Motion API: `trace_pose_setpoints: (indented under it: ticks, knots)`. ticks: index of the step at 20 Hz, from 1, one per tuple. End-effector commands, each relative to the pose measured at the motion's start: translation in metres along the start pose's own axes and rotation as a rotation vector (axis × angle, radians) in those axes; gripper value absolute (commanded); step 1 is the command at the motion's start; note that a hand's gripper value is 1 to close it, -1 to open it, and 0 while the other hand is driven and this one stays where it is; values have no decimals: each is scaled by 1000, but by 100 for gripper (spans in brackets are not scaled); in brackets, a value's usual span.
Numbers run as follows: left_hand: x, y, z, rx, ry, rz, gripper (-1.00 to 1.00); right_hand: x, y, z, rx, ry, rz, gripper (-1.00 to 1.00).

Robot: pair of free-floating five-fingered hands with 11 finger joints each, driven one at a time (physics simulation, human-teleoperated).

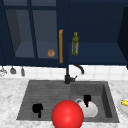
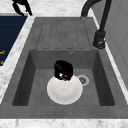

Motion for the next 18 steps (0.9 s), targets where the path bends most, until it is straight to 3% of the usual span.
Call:
trace_pose_setpoints:
  ticks: [1,18]
  knots:
    - [0,0,0,0,0,0,0,-20,-16,20,-15,-12,-31,100]
    - [0,0,0,0,0,0,0,-106,-103,132,-73,-13,-38,100]
